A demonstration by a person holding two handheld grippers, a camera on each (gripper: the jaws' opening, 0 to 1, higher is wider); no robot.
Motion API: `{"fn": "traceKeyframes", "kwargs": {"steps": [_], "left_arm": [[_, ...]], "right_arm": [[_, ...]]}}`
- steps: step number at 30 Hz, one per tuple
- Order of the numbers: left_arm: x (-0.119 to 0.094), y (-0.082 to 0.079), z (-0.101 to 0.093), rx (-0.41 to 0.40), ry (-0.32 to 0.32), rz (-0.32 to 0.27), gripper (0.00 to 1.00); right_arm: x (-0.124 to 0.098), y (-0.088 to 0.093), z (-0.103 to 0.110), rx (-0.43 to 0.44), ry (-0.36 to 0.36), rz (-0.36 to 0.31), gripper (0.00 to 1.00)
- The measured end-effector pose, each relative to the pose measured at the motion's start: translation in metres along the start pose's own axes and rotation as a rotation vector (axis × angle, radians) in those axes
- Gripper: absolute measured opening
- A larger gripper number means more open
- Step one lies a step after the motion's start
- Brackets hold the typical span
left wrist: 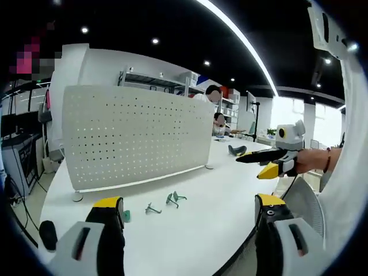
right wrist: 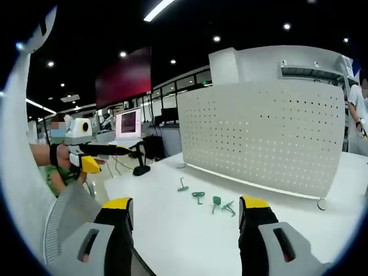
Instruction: Insert the hook assembly into the mounting plate slot until the hook locks in place.
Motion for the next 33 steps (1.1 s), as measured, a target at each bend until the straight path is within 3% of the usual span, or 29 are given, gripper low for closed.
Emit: {"fn": "traceKeyframes", "kwargs": {"steps": [4,9,19,33], "left_arm": [[0.005,-0.001,0.001,-0.001,0.006,-0.005,0.96],[0.011,-0.003,-0.001,0.003,0.023,-0.021,0.96],[0.012,0.005,-0.009,0.004,0.028,0.003,0.95],[0.017,0.005,0.004,0.001,-0.01,0.025,0.92]], "right_arm": [[-0.004,-0.011,-0.003,0.009,0.015,-0.049,0.76],[-0.003,-0.011,-0.001,0.008,0.013,-0.044,0.76],[0.01,-0.008,0.003,0.01,-0.01,-0.036,0.76],[0.013,-0.006,-0.001,0.031,-0.017,-0.046,0.75]]}}
Point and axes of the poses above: the point that each gripper's makers call its tool centre point, and the gripper's own axes: x roughly forward along the fingers, z roughly to its left, y roughly out of its underside, the point moved 6 cm from there along -x, roughly backward along the fingers, and after that the axes turned 9 degrees about -z, right-handed, at the moved point
